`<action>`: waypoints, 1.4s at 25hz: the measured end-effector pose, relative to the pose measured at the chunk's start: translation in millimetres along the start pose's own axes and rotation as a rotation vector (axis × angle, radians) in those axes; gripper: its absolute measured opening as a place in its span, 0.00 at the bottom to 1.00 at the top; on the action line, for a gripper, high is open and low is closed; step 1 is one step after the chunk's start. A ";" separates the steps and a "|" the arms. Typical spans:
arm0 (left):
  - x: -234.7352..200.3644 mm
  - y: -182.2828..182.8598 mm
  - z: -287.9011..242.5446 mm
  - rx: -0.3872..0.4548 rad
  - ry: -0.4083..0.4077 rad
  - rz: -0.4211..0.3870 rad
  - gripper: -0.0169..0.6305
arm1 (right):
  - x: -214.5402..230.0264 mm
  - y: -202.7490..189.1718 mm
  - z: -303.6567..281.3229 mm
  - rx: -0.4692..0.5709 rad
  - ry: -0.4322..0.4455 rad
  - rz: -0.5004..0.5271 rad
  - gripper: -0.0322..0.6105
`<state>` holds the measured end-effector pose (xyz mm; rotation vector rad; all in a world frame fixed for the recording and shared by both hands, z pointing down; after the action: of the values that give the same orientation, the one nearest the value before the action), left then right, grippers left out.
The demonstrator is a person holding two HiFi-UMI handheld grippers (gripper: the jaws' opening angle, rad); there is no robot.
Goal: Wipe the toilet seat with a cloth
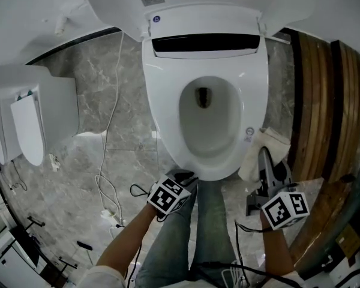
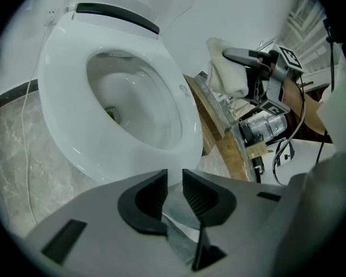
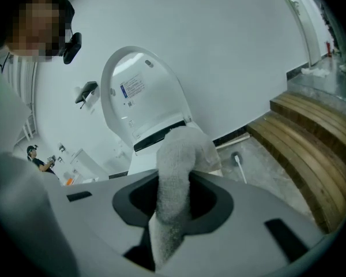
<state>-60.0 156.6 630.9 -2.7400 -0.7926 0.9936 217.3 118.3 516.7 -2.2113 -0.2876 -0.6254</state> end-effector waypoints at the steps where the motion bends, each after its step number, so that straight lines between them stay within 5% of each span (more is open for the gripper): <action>1: -0.4 -0.4 -1.1 -0.011 -0.005 -0.008 0.17 | 0.5 0.5 -2.7 -0.014 0.003 0.009 0.19; 5: 6.2 15.4 11.4 -0.011 -0.026 0.016 0.17 | 5.9 9.6 -22.2 -0.075 0.011 0.051 0.19; 8: 12.1 51.1 35.1 0.124 0.022 0.081 0.06 | 15.4 23.1 -49.5 -0.122 0.009 0.115 0.19; 13: 9.2 132.0 54.3 0.357 0.100 0.137 0.05 | 21.8 59.9 -118.6 -0.129 0.014 0.226 0.19; 17: -6.5 192.0 45.9 0.463 0.124 0.136 0.05 | 24.0 85.6 -185.1 -0.132 -0.002 0.333 0.19; 20: -15.8 214.6 33.0 0.474 0.154 0.091 0.05 | 30.8 89.7 -217.6 -0.152 -0.086 0.406 0.19; 26: -17.0 204.2 19.2 0.435 0.163 0.096 0.05 | 32.6 80.7 -212.6 -0.094 -0.094 0.512 0.19; 35: -8.6 179.6 12.6 0.403 0.149 0.145 0.05 | 51.6 63.8 -176.3 -0.176 -0.063 0.488 0.19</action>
<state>4.6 -2.3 575.4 -2.5051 -0.3293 0.8498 226.4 -56.9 600.5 -2.3499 0.2821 -0.3204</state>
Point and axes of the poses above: the fingertips, and each gripper's own axes: z backward along the fingers, x to its right, y out of its top, the point moved 10 cm from there along z, backward along the fingers, and after that the axes turned 3 degrees about y, right-handed, at the moved point
